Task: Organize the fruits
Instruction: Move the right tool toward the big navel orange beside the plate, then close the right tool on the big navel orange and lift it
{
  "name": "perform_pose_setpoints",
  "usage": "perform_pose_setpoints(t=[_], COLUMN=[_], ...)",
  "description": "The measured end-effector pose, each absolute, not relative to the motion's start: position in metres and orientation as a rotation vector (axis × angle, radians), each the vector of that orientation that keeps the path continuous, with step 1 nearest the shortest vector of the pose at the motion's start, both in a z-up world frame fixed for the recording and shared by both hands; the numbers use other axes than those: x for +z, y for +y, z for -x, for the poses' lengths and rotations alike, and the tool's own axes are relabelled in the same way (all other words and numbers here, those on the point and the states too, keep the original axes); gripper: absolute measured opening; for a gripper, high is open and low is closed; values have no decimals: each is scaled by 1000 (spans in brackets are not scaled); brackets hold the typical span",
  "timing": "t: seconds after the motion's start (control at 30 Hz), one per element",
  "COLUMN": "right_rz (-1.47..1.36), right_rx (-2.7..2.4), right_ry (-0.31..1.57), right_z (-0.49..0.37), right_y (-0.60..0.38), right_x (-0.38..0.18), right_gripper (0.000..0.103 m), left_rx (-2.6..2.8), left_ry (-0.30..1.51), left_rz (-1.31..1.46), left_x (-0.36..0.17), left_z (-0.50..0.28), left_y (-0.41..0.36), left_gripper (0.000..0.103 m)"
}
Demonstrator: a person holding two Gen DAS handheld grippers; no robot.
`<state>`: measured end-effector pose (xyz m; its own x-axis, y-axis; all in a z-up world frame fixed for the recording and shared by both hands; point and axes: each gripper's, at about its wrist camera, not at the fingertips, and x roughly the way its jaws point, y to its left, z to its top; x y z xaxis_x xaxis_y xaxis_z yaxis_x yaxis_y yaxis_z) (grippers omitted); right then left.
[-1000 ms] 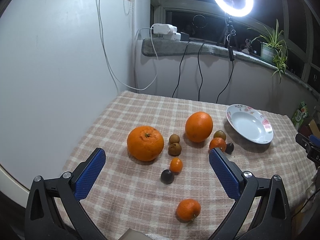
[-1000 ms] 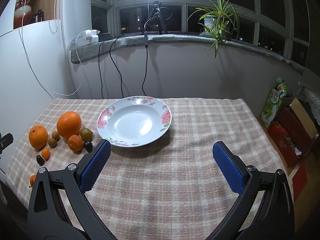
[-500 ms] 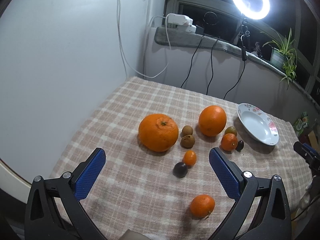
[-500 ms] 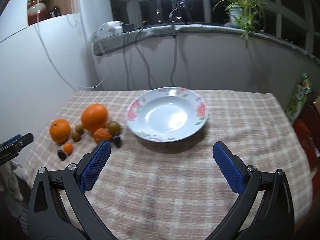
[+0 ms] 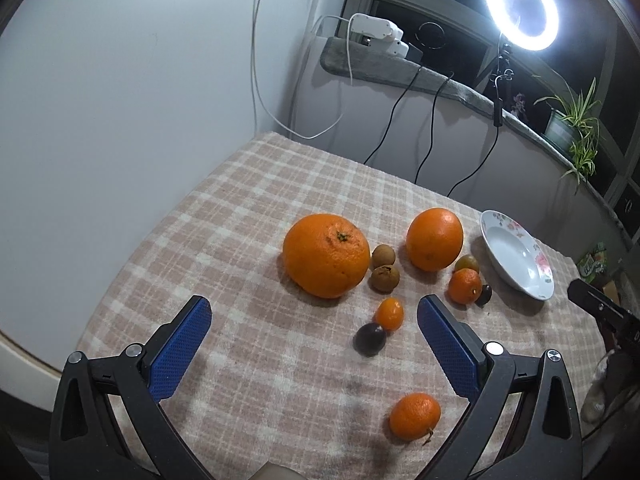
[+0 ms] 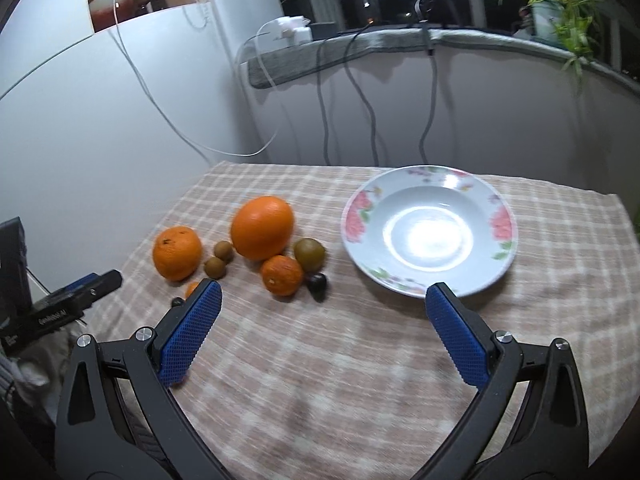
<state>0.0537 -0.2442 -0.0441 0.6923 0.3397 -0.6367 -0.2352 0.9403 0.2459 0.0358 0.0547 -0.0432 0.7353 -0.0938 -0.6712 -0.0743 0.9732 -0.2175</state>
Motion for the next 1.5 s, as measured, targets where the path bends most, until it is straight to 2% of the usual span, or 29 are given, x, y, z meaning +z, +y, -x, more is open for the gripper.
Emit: perform_pose_setpoints(t=[0.33, 0.53, 0.6, 0.73, 0.87, 0.97, 1.1, 1.5], right_rz=[-156, -186, -221, -258, -299, -292, -282, -286], right_rx=[476, 563, 589, 624, 666, 673, 693, 700], right_ry=[806, 866, 904, 958, 995, 1027, 1064, 1136], right_z=[-104, -141, -153, -172, -188, -198, -204, -216], right_y=[-221, -210, -207, -202, -196, -188, -180, -172], right_x=[-44, -49, -54, -62, -66, -70, -76, -94], right_gripper=[103, 103, 97, 96, 90, 87, 79, 78], left_rx=[-103, -209, -242, -305, -362, -389, -398, -400], left_ry=[734, 756, 769, 800, 852, 878, 910, 946], left_rz=[188, 152, 142, 112, 117, 141, 165, 154], left_x=[-37, -36, -37, -40, -47, -51, -58, -65], left_z=[-59, -81, -89, -105, -123, -132, -143, -159], left_y=[35, 11, 3, -13, -24, -29, -32, -36], left_gripper=[97, 83, 81, 72, 71, 65, 64, 64])
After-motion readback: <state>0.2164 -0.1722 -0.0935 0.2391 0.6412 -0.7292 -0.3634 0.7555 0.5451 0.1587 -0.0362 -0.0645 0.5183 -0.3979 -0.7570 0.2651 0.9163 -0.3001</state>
